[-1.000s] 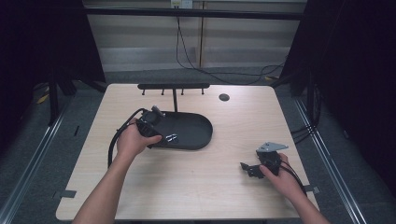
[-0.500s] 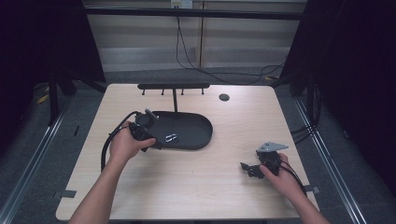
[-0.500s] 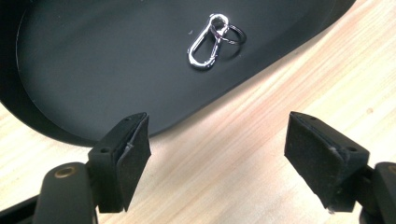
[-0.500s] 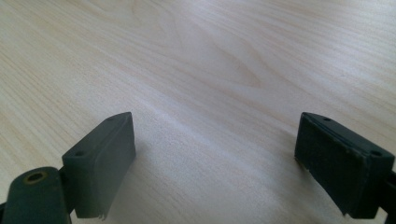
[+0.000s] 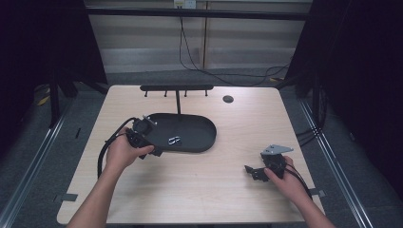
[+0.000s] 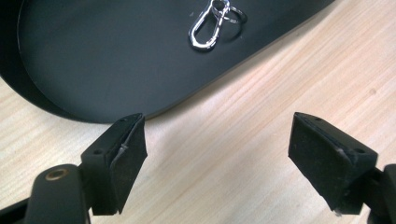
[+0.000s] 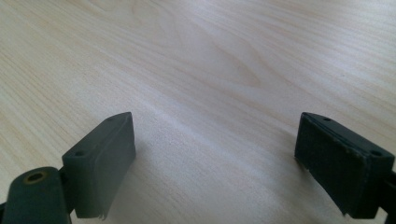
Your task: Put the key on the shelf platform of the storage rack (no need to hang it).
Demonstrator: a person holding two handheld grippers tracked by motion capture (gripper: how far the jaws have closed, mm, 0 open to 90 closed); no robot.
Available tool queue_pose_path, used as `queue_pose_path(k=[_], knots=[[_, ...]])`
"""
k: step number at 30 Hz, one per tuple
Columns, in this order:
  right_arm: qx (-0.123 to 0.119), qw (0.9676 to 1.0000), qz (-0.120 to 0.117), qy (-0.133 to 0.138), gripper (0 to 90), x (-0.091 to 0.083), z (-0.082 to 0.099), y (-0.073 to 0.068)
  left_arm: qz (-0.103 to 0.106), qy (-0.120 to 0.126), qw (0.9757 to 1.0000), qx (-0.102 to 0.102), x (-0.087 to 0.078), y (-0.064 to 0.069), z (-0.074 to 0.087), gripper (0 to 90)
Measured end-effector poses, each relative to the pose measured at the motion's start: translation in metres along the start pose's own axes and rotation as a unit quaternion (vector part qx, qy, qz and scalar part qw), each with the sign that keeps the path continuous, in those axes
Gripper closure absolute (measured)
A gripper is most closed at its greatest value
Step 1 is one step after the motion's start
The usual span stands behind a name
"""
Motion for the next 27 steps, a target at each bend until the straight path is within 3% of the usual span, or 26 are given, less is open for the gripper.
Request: queue_pose_path(k=[12,17,27], knots=[[0.000,1.0000,0.000,0.000,11.9,0.000,0.000,0.000,0.003,0.003,1.0000,0.005,-0.002,0.003,0.015,18.9],[0.000,1.0000,-0.001,0.001,11.9,0.000,0.000,0.000,-0.004,0.004,1.0000,0.000,-0.002,0.003,0.023,18.9],[0.000,1.0000,0.000,0.000,11.9,0.000,0.000,0.000,-0.009,0.000,0.9999,0.010,-0.001,0.003,0.039,19.2]])
Point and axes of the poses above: each handheld gripper's, and its own axes: x roughly forward along the jaws, z roughly out of its underside, y roughly to its right, the point moved 6 cm from there along x, roughly forward along the jaws, and after that the axes turned 15 degrees about x, right-handed, at the moved point
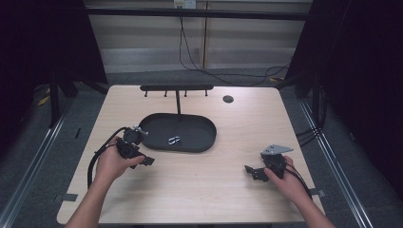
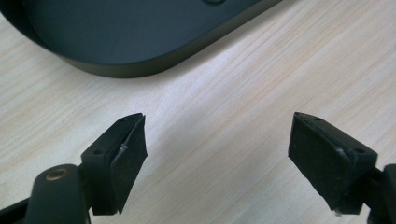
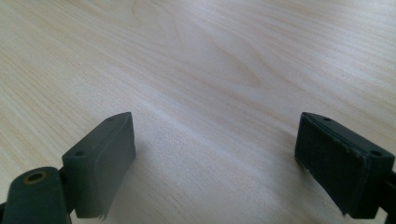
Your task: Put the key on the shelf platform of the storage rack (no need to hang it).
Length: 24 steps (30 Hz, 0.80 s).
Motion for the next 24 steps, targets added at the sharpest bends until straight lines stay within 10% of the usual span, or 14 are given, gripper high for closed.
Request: queue_pose_path(k=[24], knots=[[0.000,1.0000,0.000,0.000,11.9,0.000,0.000,0.000,0.000,-0.005,0.9999,0.011,0.009,0.007,0.030,19.7]])
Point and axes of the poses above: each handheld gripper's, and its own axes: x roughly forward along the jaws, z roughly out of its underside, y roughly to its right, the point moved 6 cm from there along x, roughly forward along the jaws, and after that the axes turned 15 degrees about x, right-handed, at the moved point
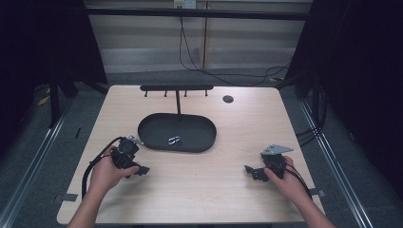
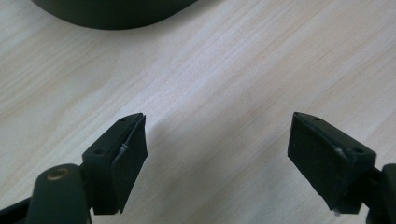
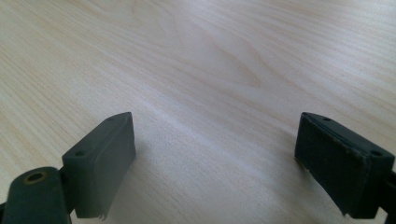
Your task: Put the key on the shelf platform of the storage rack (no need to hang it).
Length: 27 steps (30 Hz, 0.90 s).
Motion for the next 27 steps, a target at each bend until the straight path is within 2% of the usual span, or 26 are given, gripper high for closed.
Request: queue_pose_path(k=[16,27], knots=[[0.000,1.0000,0.000,0.000,11.9,0.000,0.000,0.000,0.006,-0.004,1.0000,-0.002,0.001,0.004,0.018,19.6],[0.000,1.0000,0.000,0.000,11.9,0.000,0.000,0.000,0.004,-0.021,0.9997,0.013,0.005,0.004,0.026,19.6]])
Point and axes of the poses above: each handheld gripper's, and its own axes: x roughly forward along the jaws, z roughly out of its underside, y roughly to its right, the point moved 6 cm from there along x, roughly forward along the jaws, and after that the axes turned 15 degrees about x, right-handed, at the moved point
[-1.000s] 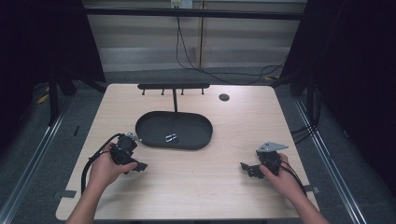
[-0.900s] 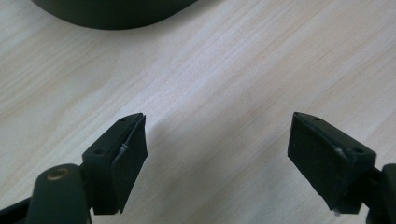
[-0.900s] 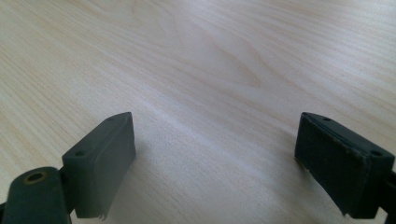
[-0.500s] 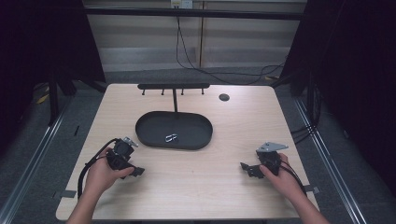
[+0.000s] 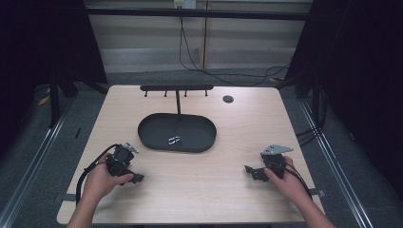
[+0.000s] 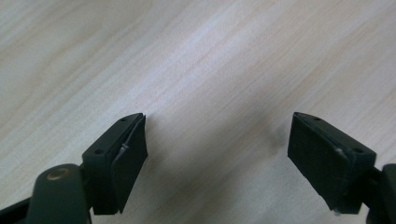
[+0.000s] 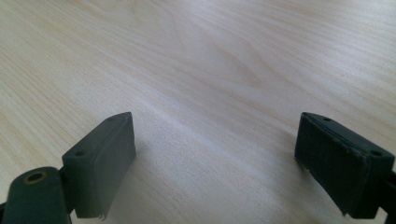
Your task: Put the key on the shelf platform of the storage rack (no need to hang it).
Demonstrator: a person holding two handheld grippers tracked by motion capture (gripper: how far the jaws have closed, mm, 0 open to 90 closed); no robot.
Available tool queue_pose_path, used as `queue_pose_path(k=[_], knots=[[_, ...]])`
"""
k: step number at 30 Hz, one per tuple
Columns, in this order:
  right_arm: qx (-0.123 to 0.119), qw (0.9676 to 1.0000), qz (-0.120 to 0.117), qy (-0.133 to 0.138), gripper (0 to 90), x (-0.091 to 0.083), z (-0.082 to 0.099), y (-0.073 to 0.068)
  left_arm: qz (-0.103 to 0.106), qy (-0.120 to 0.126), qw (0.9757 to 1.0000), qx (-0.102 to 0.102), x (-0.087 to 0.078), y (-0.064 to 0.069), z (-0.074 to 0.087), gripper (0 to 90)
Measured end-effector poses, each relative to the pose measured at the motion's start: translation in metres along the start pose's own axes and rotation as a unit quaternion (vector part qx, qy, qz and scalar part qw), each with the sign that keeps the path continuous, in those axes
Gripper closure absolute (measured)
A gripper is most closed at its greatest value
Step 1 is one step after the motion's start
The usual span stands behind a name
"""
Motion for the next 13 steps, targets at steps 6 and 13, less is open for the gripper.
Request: queue_pose_path(k=[6,13], knots=[[0.000,1.0000,0.000,0.000,11.9,0.0000,-0.0001,0.0001,-0.009,0.009,0.9999,0.001,-0.0001,0.0028,0.0036,19.1],[0.000,1.0000,-0.001,0.000,11.9,0.0001,0.0000,-0.0001,-0.017,0.007,0.9998,0.009,-0.0002,0.0031,0.0063,19.0]])
Point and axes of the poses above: each handheld gripper's, and its own axes: x roughly forward along the jaws, z roughly out of its underside, y roughly to its right, the point moved 6 cm from there along x, roughly forward along the jaws, and after that the axes turned 15 degrees about x, right-handed, at the moved point
